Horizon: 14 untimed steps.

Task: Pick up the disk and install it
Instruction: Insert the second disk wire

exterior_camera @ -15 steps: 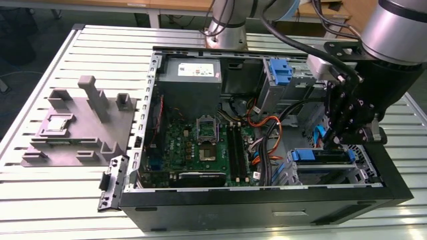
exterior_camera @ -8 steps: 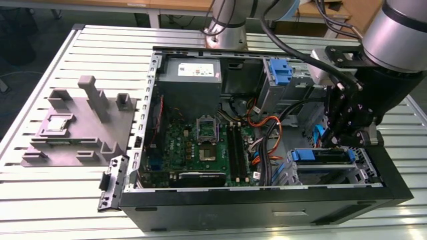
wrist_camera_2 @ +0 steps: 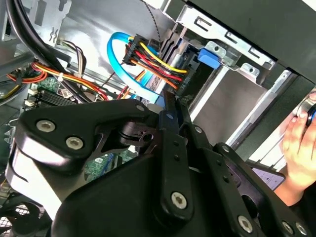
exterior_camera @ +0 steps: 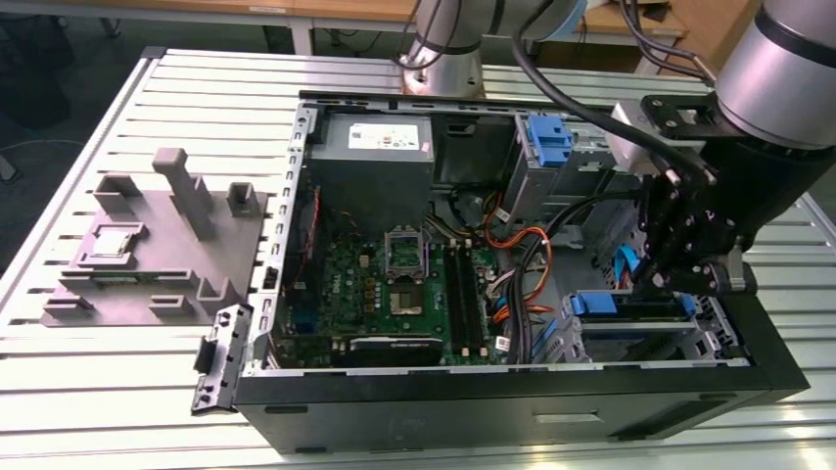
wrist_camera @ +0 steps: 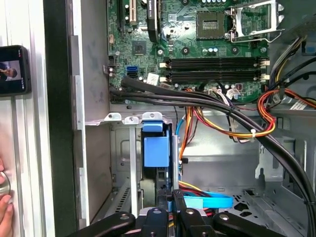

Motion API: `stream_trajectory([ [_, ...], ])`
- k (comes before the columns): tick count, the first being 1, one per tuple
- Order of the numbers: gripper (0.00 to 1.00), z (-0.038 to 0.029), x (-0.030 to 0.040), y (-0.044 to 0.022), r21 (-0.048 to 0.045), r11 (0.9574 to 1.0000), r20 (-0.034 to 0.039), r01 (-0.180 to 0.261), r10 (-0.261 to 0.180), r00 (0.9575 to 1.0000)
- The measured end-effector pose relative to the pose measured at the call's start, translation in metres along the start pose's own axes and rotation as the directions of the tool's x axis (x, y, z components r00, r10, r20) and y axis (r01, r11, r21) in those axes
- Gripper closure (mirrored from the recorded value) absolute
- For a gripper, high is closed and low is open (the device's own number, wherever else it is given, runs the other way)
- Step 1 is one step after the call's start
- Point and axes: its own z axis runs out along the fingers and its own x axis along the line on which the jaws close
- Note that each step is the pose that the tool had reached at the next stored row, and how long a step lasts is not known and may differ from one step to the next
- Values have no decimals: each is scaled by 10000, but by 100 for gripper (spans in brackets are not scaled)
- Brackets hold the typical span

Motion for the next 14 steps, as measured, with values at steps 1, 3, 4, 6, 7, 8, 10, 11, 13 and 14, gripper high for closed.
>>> stream_trajectory([
  [1,84,1,7,0,0,10000,0,0,0,10000],
  [3,84,3,14,-2,0,10000,2,0,0,10000],
  [4,84,6,16,-3,-1,10000,3,-2,2,10000],
  [6,84,9,17,-7,-5,10000,0,-11,11,10000],
  [7,84,13,18,-8,-6,10000,0,-16,16,10000],
  [8,84,16,19,-9,-6,10000,-1,-20,20,10000],
  [10,84,23,21,-10,-7,10000,-2,-26,26,10000],
  [11,84,27,21,-10,-8,10000,-1,-27,27,10000],
  [13,84,34,23,-10,-8,10000,-1,-29,29,10000],
  [14,84,38,24,-10,-8,10000,-2,-30,30,10000],
])
